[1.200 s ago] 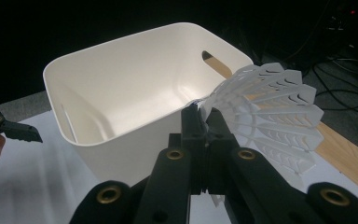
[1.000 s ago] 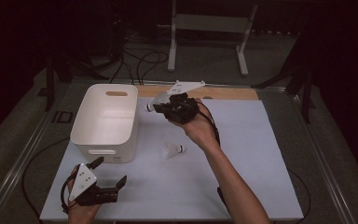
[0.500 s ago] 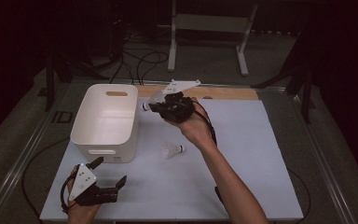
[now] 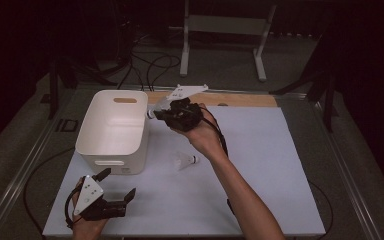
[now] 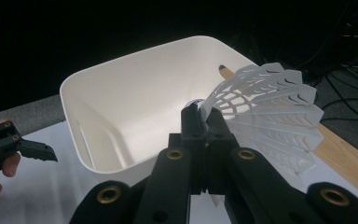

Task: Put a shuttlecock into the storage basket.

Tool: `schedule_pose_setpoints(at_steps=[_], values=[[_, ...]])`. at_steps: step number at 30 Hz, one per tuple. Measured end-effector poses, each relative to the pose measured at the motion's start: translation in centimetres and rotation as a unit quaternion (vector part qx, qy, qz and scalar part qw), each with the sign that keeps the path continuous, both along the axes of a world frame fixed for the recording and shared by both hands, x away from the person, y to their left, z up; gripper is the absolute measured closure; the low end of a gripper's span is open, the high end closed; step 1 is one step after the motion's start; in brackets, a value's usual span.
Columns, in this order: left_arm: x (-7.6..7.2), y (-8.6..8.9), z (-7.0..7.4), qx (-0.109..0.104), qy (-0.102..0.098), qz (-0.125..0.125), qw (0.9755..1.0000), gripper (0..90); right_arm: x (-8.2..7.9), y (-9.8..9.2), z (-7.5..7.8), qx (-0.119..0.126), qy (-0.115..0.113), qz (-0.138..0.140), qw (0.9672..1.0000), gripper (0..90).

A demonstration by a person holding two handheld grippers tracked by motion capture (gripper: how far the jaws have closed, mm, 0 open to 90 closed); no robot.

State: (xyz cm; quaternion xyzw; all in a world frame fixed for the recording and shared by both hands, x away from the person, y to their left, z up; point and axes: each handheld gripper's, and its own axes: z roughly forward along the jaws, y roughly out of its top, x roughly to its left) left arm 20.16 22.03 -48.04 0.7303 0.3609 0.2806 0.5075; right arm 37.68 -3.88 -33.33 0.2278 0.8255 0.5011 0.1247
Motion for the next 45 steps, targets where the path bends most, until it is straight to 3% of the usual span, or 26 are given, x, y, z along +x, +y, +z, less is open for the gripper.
schedule_pose_setpoints(at_steps=[45], values=[[0.0,0.1,0.0,-0.004,0.000,-0.001,1.0000,1.4,-0.5,4.1,-0.5,-0.030,-0.005,0.030,0.9991,89.6]])
